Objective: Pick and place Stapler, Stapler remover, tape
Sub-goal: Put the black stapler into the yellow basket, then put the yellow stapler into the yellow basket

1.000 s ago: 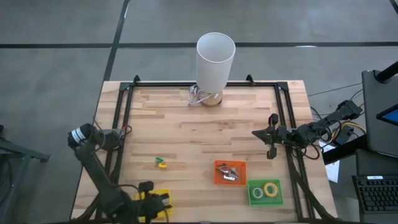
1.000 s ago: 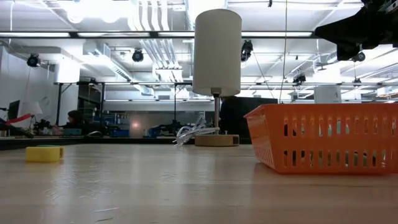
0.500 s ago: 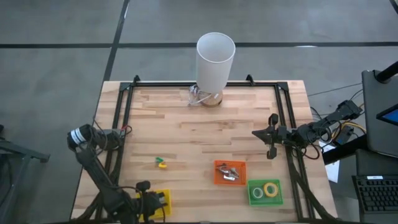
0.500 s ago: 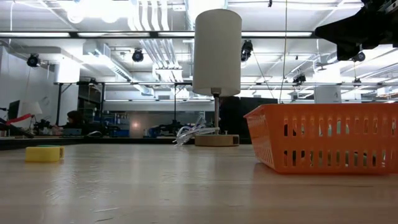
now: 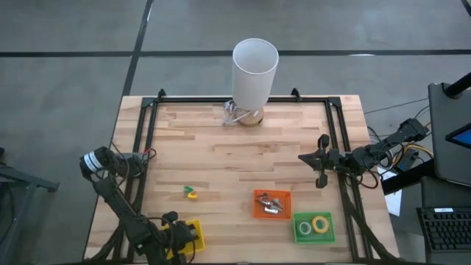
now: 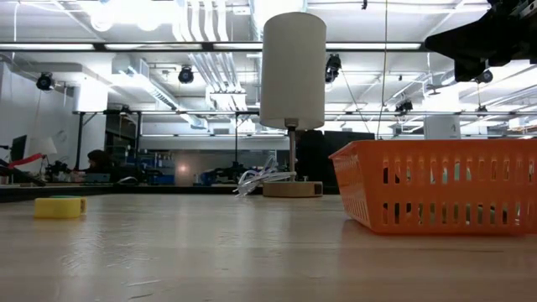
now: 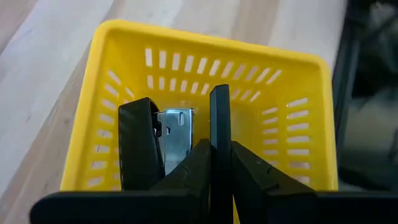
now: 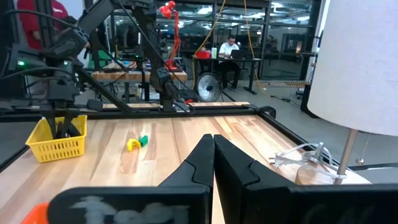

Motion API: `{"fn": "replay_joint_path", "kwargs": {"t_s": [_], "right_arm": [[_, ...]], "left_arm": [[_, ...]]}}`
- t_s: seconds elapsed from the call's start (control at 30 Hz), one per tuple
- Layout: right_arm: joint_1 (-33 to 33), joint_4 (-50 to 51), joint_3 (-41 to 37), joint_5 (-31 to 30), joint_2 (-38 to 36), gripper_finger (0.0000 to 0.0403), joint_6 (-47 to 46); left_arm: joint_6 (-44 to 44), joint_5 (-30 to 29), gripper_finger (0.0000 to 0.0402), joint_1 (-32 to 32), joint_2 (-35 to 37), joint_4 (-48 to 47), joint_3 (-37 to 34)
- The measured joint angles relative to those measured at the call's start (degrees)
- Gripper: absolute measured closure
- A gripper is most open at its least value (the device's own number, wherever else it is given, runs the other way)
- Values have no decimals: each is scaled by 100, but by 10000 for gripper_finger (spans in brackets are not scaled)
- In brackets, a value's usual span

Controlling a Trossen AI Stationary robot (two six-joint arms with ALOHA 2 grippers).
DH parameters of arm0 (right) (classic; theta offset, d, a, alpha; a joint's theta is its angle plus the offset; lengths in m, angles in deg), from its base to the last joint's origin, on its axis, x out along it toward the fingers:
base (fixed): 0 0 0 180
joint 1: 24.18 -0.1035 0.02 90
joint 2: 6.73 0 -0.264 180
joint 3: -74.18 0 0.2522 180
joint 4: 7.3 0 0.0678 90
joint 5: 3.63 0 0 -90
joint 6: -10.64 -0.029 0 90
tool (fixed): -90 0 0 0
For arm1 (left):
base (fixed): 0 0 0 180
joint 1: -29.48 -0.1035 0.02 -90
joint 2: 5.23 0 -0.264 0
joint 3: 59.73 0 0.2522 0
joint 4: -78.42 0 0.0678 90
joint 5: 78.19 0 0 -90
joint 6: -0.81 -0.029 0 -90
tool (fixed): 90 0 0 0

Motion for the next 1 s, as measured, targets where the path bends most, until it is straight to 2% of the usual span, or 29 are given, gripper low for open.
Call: {"fn": "replay_joint_path", "kwargs": {"t_s": [0.23, 0.63, 0.8, 0.9, 1.0], "right_arm": [[4, 0, 0, 0, 4, 394, 3], [2, -1, 0, 0, 2, 394, -3], [2, -2, 0, 0, 0, 394, 2], [2, -2, 0, 0, 0, 394, -1], [2, -1, 0, 0, 0, 394, 5]], "left_arm": [[885, -151, 344, -36, 0, -16, -73], [1147, -239, 261, -57, 175, -19, 5], [1029, -230, 262, -62, 480, -70, 30], [917, -329, 271, -107, 687, -441, 30], [881, -1037, 281, -239, 952, -1195, 30]]}}
